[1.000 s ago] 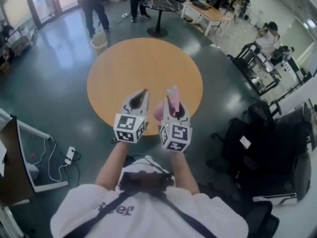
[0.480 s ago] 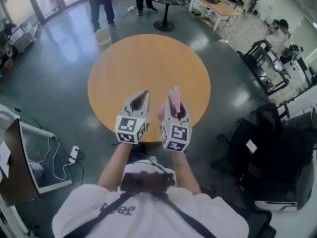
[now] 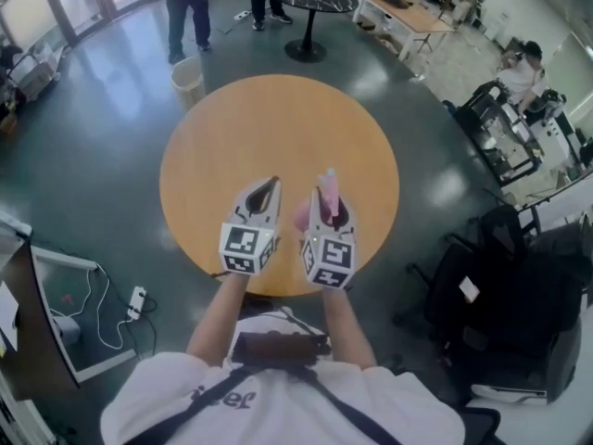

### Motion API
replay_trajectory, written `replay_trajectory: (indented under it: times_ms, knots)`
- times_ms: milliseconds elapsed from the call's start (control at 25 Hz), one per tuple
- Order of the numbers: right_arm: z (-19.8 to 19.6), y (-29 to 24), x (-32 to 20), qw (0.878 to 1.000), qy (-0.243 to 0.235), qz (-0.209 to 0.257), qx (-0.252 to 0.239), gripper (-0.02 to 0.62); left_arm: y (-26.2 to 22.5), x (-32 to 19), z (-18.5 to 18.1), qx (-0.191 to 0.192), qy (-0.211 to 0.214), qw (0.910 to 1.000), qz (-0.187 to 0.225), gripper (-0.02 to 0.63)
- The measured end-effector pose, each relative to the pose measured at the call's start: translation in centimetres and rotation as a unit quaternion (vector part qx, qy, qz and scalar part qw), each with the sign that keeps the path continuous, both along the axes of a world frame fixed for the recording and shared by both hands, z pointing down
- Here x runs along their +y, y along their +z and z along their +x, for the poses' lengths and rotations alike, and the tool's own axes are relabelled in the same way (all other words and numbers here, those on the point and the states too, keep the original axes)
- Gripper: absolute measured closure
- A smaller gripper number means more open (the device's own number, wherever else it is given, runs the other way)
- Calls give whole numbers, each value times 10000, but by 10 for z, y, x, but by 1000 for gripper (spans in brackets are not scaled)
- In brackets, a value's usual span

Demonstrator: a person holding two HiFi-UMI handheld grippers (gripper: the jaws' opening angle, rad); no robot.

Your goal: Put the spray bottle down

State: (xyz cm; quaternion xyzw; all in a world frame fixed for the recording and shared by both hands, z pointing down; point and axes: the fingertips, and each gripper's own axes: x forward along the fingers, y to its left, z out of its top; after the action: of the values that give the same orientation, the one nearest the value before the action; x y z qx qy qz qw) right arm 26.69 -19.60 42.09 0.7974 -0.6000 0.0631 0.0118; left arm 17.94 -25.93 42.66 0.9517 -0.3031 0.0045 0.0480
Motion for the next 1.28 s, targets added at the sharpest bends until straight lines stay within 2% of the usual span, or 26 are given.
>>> replay_trajectory:
  times_ms: [480, 1000, 1280]
  knots:
    - [26, 32, -86, 9994, 23, -354, 46, 448, 30, -83, 8, -454, -262, 9985, -144, 597]
    - [55, 75, -176, 9982, 19, -566, 175, 448, 74, -161, 31, -513, -170, 9978, -379, 597]
    - [62, 104, -226, 9972, -81, -617, 424, 448, 102, -196, 49, -551, -85, 9971, -517, 597]
